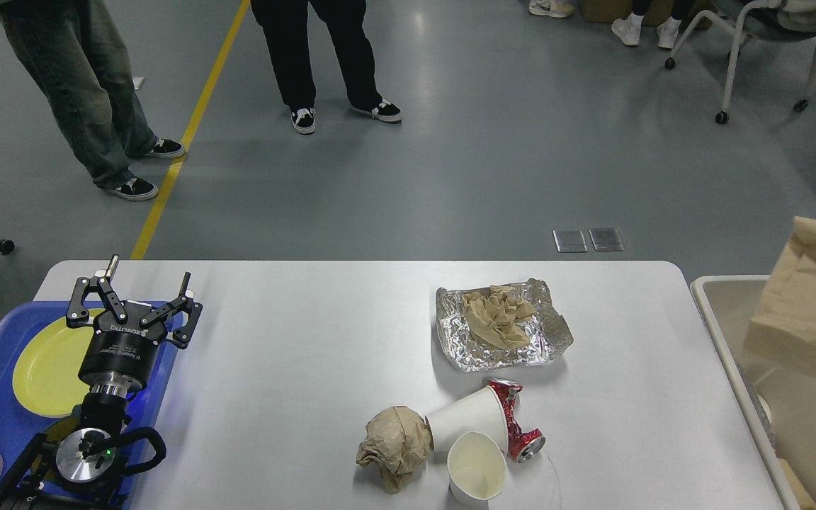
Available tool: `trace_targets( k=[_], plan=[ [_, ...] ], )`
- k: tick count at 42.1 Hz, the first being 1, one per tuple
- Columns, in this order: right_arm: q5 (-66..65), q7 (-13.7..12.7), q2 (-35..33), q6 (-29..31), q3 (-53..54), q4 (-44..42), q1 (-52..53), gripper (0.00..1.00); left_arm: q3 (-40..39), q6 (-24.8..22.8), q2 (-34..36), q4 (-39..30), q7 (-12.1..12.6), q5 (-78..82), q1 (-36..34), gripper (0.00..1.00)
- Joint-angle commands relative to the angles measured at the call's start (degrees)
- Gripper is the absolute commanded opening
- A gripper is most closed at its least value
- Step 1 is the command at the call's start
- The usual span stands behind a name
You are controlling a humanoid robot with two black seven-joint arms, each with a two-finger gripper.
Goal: Tidy desktop
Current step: 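Lift the paper bag and carry it into the white bin, then release the paper bag inside the bin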
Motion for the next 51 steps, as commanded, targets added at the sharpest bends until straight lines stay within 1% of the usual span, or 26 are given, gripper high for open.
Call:
trace_targets(
  k=[1,2,3,9,12,13,19,20,26,30,32,51],
  plan=[
    [2.3,0.0,-1.4,-5.8,9.8,-10.2,-15.5,0.00,0.0,0.0,0.0,0.0,0.0,0.0,0.0,0.96],
    [2.4,0.0,-1.4,-8.8,13.1,-12.8,-20.8,0.00,0.0,0.0,0.0,0.0,0.0,0.0,0.0,0.96],
    [2.5,0.0,-1.4,-10.4,15.1,-14.0,-23.5,0.00,0.0,0.0,0.0,0.0,0.0,0.0,0.0,0.96],
    [2.7,0.0,-0.3,-18.9,24.6,-19.9,-36.2,0.00,0.0,0.0,0.0,0.0,0.0,0.0,0.0,0.96],
    [2.8,-0.2,2.1,-22.7,28.1,-23.2,-41.2,0.00,0.0,0.0,0.0,0.0,0.0,0.0,0.0,0.96],
    [2.9,-0.4,4.1,-25.2,30.1,-25.6,-44.5,0.00,0.0,0.0,0.0,0.0,0.0,0.0,0.0,0.96],
    [7.1,-1.6,7.6,-29.2,33.4,-31.7,-52.2,0.00,0.0,0.0,0.0,0.0,0.0,0.0,0.0,0.96],
    [8.2,-2.1,9.6,-30.4,33.4,-33.6,-54.0,0.00,0.0,0.0,0.0,0.0,0.0,0.0,0.0,0.96],
    [10.2,-4.7,16.7,-37.3,33.6,-39.5,-60.8,0.00,0.0,0.0,0.0,0.0,0.0,0.0,0.0,0.96],
    [11.8,-6.3,19.2,-39.4,33.4,-41.4,-63.4,0.00,0.0,0.0,0.0,0.0,0.0,0.0,0.0,0.96],
    [12.0,-6.7,20.0,-39.7,33.2,-41.5,-63.8,0.00,0.0,0.0,0.0,0.0,0.0,0.0,0.0,0.96],
    [12.1,-6.8,22.9,-39.6,33.2,-41.2,-64.4,0.00,0.0,0.0,0.0,0.0,0.0,0.0,0.0,0.96]
  ],
)
